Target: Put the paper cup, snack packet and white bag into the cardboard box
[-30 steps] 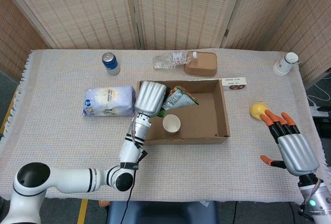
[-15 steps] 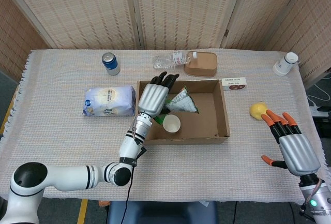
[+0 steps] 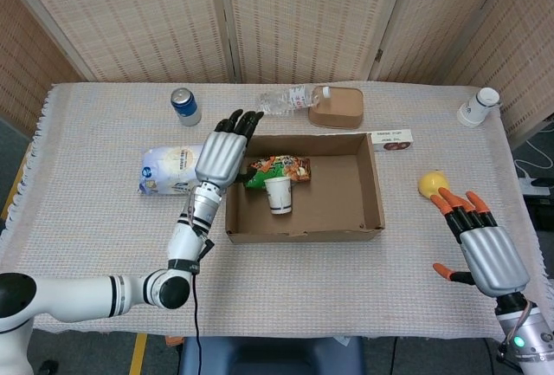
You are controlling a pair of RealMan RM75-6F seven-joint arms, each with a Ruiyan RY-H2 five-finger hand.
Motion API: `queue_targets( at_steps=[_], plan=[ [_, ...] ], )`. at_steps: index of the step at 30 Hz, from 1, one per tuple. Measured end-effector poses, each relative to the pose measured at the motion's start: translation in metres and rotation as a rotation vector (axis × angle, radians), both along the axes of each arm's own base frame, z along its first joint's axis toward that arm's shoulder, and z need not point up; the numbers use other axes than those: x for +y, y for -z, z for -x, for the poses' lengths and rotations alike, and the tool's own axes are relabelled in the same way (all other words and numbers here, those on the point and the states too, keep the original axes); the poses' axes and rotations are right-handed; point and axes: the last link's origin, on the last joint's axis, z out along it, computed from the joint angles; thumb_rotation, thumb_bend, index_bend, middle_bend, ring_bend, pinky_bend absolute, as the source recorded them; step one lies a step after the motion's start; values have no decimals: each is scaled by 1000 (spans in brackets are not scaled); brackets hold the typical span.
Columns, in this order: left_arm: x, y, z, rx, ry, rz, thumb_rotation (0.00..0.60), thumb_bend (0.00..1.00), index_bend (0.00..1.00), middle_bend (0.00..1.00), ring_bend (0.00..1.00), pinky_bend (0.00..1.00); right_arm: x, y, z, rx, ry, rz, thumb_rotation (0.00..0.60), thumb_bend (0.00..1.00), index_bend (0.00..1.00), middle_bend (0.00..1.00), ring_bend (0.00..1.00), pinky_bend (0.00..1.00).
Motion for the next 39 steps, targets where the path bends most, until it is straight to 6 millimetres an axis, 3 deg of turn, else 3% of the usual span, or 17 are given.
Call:
queue_targets(
  at_steps=[9,15,19,25,39],
  plan=[
    [9,-40,45,137,-74,-40,600,212,0,57,22,202,1,1,-1,0,-6,-5,600,0,4,0,0,0],
    [12,-61,95,272,-139,-2,600,214,0,5,0,189,1,2,-2,4,-9,-8,600,0,4,0,0,0],
    [14,-62,119,315,-173,40,600,216,0,0,0,167,1,4,-1,9,-8,-12,600,0,4,0,0,0],
    [20,-58,139,326,-213,80,600,200,0,0,0,124,-1,6,2,16,2,-13,600,0,4,0,0,0],
    [29,-31,151,413,-211,197,600,193,0,0,0,90,-4,4,6,23,17,-1,600,0,4,0,0,0]
  ],
)
